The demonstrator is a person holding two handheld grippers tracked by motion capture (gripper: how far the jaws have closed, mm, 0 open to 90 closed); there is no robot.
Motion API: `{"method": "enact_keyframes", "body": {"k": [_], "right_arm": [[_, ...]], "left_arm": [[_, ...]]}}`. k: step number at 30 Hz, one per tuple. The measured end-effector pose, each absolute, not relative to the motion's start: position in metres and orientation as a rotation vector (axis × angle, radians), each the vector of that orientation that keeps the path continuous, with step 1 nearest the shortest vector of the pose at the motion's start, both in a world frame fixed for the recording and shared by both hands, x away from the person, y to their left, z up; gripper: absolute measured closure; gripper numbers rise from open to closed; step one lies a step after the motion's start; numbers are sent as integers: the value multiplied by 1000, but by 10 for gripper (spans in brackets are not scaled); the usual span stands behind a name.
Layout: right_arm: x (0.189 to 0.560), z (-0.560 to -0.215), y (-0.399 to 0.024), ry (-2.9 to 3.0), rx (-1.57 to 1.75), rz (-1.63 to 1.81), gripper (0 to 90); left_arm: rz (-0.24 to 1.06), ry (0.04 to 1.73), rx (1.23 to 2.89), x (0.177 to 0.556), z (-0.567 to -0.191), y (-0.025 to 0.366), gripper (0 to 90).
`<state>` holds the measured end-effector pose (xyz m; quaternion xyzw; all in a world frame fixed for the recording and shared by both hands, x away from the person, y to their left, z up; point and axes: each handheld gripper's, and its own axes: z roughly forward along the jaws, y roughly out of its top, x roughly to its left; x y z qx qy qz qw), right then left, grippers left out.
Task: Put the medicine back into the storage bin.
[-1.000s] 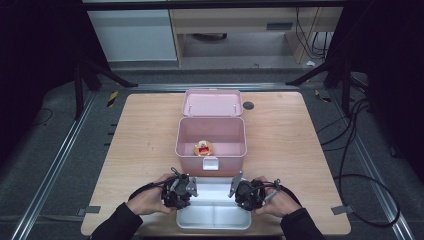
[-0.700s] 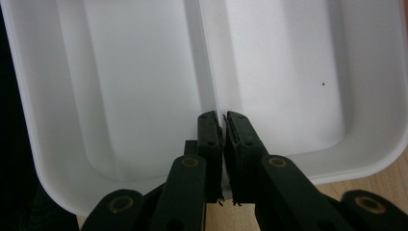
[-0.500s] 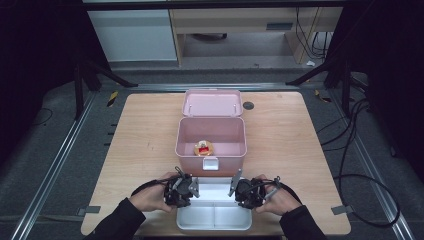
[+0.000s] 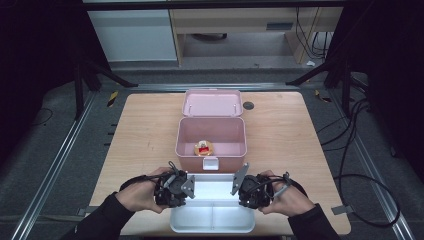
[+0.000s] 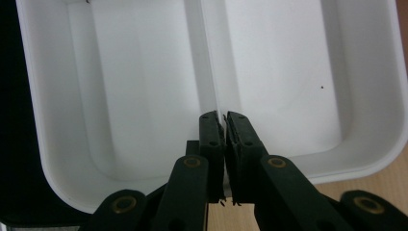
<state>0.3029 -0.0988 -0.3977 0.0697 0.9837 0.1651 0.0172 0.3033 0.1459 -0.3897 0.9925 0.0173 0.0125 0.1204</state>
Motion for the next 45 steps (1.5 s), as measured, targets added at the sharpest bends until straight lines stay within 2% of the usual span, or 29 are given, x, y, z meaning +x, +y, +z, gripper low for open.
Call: {"method": "enact_keyframes", "body": {"k": [8, 13, 23, 36, 45], "right_arm": [[310, -359, -102, 3005, 195, 584, 860], [330, -329, -104, 2969, 181, 606, 862], [372, -294, -100, 2918, 156, 603, 856], [428, -288, -96, 2874, 113, 625, 857], [472, -299, -95, 2875, 131, 624, 859]], "left_arm": [[101, 51, 2881, 312, -350, 150, 888], [167, 38, 2884, 332, -315, 150, 888], [217, 63, 2857, 371, -285, 156, 889], [218, 79, 2848, 431, -280, 162, 888], [216, 116, 2878, 475, -288, 159, 881]]}}
